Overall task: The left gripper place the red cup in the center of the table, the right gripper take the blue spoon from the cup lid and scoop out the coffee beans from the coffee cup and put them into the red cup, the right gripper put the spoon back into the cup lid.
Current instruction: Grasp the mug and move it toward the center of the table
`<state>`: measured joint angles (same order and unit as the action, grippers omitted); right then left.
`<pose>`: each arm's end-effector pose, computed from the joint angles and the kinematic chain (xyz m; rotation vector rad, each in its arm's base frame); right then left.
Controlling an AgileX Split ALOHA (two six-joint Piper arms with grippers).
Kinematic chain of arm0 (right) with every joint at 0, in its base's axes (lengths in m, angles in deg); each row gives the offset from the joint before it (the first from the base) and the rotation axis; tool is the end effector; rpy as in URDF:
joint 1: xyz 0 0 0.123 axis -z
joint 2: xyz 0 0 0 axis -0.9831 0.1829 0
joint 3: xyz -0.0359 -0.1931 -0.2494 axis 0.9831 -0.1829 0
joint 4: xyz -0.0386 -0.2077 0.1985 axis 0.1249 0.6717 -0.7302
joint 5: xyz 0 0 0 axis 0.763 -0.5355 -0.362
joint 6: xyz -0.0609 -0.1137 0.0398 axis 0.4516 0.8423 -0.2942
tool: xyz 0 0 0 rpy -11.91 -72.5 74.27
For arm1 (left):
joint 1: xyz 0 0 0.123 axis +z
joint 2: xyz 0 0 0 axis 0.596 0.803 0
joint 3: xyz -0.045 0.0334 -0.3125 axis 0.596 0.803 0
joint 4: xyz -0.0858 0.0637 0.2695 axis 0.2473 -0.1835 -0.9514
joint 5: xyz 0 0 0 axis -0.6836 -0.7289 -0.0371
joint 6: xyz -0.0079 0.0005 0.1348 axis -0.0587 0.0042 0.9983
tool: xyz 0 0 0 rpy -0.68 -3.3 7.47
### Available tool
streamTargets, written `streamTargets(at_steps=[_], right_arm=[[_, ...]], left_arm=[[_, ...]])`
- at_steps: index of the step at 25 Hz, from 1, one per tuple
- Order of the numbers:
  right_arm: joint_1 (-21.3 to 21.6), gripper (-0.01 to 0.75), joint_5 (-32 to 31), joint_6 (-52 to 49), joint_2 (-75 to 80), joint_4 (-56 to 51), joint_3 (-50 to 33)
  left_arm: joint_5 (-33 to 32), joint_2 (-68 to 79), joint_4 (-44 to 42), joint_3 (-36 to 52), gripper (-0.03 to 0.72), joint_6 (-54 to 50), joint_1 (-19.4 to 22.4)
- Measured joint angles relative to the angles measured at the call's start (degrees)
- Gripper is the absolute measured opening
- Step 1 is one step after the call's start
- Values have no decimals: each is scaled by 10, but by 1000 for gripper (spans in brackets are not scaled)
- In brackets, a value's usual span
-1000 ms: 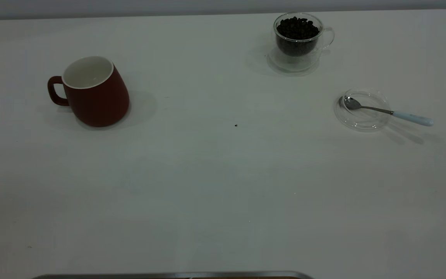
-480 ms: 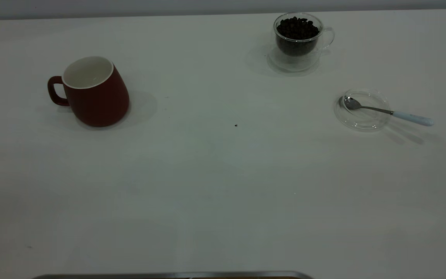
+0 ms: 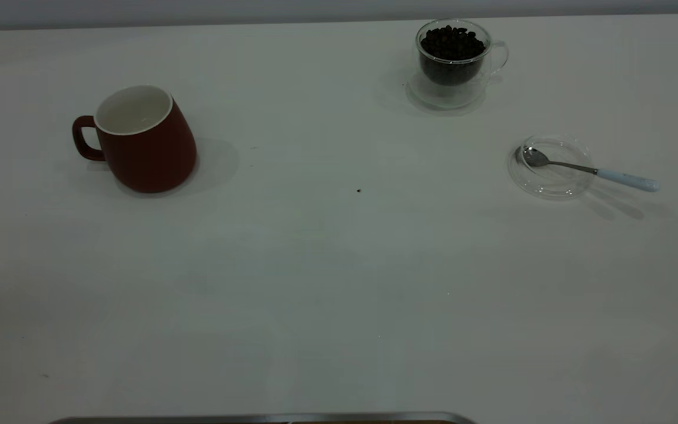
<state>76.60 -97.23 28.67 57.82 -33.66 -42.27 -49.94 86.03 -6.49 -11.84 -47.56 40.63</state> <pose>0.0321 0.0051 0.2600 -0.1045 2.1100 0.0370 0.0298 0.0012 0.2631 -0.0168 2.1193 0.0653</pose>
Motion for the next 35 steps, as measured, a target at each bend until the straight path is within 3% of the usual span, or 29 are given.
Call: streamTargets(at_steps=[9,17,25,31,35], right_arm=[[0,405,0,0,0,0,0],[0,405,0,0,0,0,0],[0,405,0,0,0,0,0],[0,405,0,0,0,0,0],[0,405,0,0,0,0,0]], left_arm=[[1,193,2,-96,532,-44,0],[51,476,78,-190,552,99,0],[96,724,42,-296,604,154,-43],[114,876,37,-355,583,347,-49],[126,957,40,-390,579,417,-50]])
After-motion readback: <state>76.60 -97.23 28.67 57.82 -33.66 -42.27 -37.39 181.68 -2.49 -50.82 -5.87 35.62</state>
